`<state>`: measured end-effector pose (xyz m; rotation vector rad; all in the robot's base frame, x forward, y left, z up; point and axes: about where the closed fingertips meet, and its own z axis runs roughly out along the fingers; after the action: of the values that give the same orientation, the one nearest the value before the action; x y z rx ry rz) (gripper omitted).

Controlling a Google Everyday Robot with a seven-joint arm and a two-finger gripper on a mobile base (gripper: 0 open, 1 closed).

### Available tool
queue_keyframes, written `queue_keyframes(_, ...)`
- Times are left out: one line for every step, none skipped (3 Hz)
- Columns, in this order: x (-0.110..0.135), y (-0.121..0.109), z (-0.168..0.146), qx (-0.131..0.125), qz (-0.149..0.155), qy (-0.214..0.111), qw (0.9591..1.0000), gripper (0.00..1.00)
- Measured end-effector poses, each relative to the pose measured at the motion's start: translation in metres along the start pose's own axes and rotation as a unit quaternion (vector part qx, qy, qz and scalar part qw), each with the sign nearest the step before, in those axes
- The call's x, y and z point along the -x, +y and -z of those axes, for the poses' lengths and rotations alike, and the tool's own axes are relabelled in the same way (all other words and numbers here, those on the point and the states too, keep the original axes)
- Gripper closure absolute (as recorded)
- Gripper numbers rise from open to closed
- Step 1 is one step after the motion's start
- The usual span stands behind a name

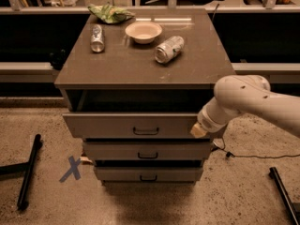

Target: Close top drawer

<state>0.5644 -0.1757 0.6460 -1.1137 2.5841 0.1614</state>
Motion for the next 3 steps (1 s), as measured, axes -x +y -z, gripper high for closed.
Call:
queue_keyframes(0.019,-0.009,-0.003,-0.001,0.004,-0.009,1.0000,1.00)
queue_keyframes(0.037,-0.020,-0.006,-0.002,0.006,-0.019,0.9998,1.00)
queue_keyframes(0.043,-0.021,0.000,-0.010,0.005,-0.031,0.9995,1.00)
